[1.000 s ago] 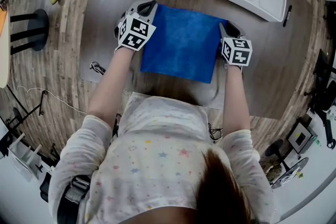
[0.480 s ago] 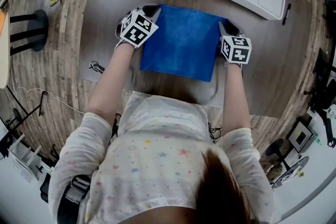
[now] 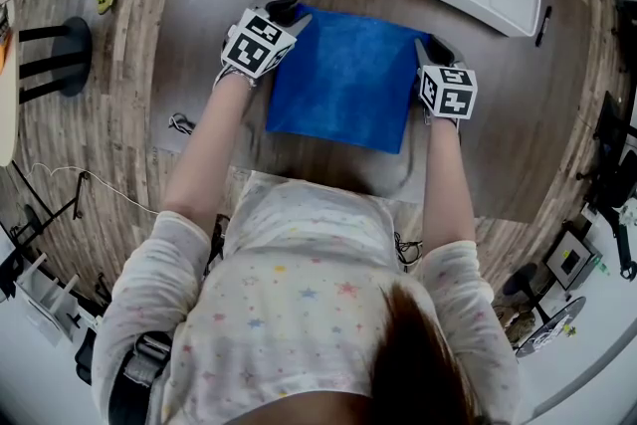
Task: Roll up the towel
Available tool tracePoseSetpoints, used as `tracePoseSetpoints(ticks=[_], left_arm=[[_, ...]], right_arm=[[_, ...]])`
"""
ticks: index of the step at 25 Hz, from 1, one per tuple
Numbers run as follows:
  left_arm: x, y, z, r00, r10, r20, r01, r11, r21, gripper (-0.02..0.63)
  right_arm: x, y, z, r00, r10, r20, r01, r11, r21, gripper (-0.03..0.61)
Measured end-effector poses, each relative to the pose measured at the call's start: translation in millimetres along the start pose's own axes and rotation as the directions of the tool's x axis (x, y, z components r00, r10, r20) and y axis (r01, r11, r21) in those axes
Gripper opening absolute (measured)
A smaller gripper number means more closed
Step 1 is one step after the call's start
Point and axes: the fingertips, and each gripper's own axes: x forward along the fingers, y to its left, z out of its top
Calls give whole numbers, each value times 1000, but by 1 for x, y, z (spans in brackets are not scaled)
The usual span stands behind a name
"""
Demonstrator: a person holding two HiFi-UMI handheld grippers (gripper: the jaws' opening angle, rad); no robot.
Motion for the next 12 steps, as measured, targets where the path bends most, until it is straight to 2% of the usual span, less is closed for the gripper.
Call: tracePoseSetpoints(ticks=[5, 10, 12], left_arm=[[8, -4, -11, 998, 1, -68, 1, 1000, 31, 150], [4, -10, -8, 998, 6, -66, 1, 995, 101, 41], [2, -9, -6, 998, 25, -60, -17, 992, 128, 32]], right_arm=[[-2, 1, 0, 1000, 0, 1, 0, 1000, -3, 98], [-2, 1, 0, 1000, 1, 1, -1, 1000, -4, 97], [-2, 1, 0, 1000, 1, 0, -1, 1000, -6, 97]])
